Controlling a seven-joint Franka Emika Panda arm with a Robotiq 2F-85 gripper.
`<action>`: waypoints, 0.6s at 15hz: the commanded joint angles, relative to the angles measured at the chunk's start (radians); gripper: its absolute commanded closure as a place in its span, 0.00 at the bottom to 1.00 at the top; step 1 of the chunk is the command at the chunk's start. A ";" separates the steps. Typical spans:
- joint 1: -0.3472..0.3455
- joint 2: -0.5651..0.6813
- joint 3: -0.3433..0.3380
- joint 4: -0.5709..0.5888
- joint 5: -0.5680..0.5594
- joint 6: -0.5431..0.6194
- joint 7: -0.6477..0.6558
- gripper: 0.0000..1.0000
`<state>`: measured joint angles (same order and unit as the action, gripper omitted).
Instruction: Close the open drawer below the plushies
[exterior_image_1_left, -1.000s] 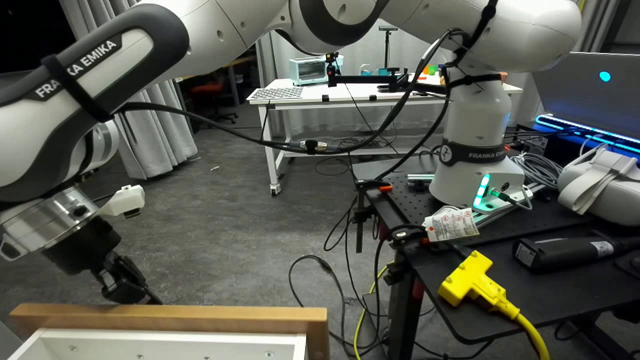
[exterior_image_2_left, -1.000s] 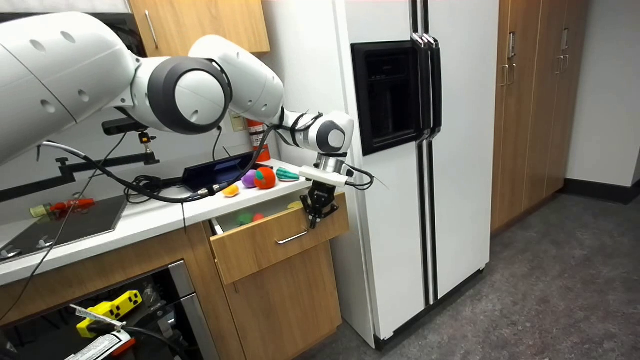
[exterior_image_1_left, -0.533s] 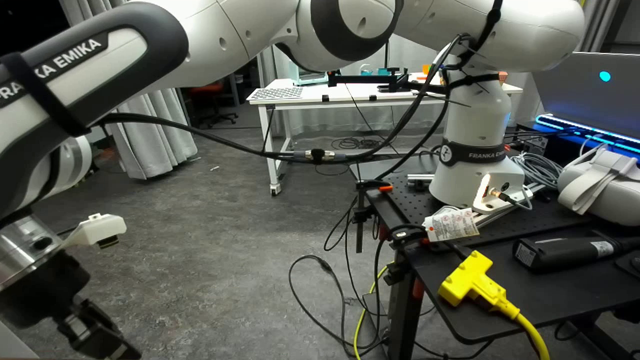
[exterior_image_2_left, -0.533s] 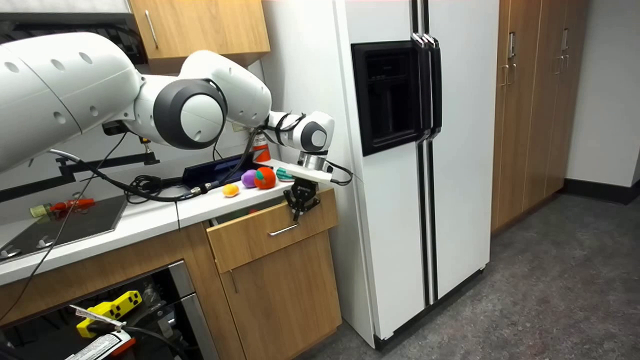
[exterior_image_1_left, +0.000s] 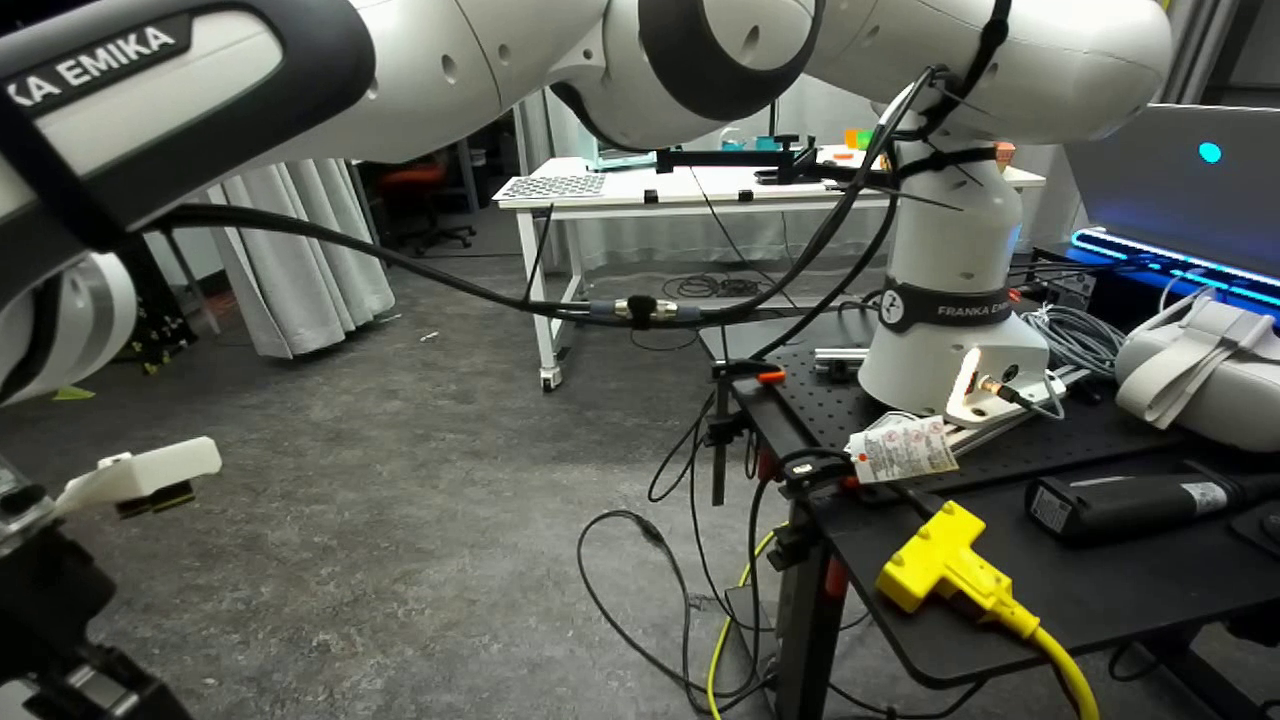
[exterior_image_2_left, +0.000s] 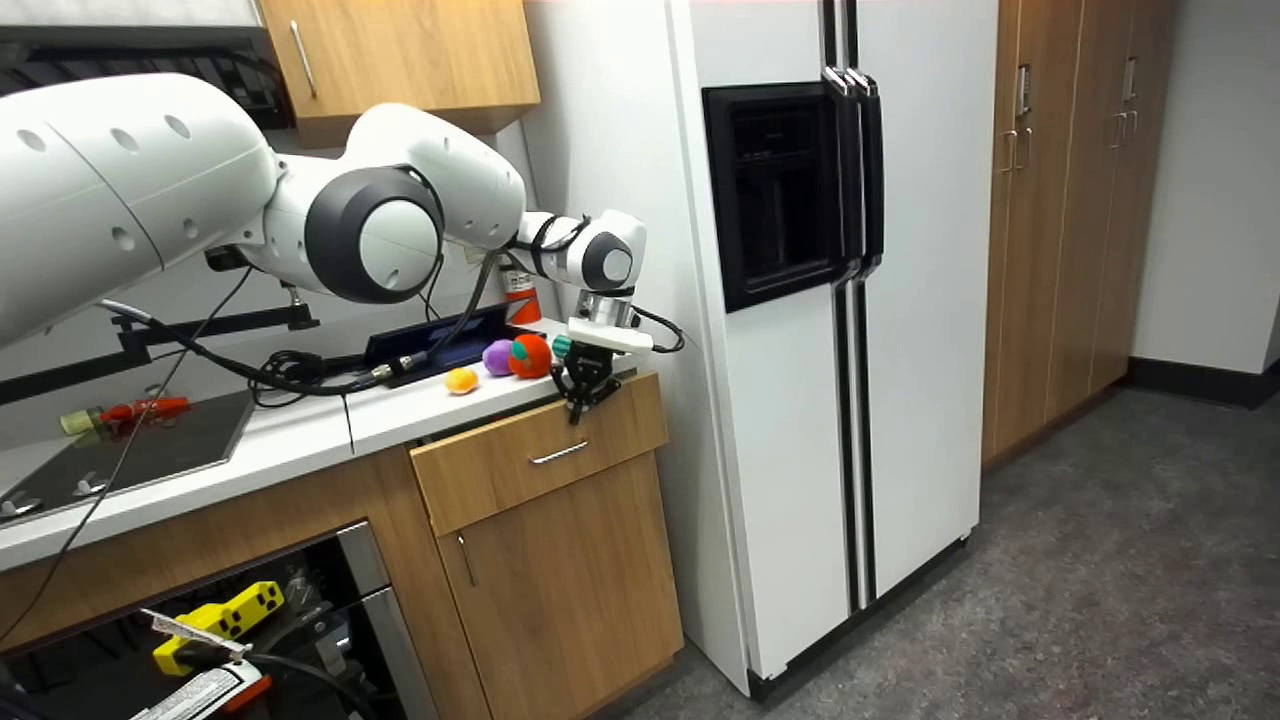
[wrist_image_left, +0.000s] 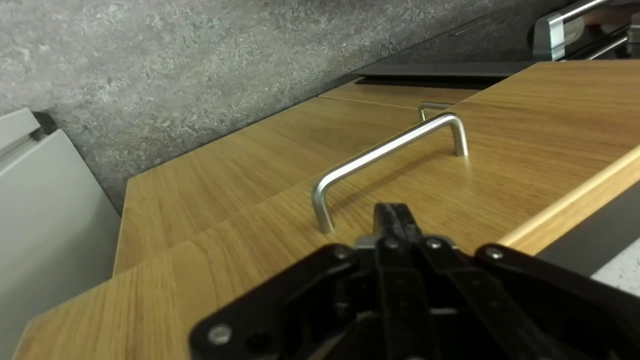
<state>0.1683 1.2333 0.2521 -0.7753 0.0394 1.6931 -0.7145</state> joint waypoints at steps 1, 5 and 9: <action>-0.001 0.033 0.036 0.067 0.011 -0.041 -0.113 1.00; -0.003 0.051 0.056 0.086 0.019 -0.059 -0.200 1.00; 0.022 0.096 0.051 0.146 0.051 -0.129 -0.271 1.00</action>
<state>0.1692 1.2632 0.2849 -0.7366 0.0609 1.6451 -0.9288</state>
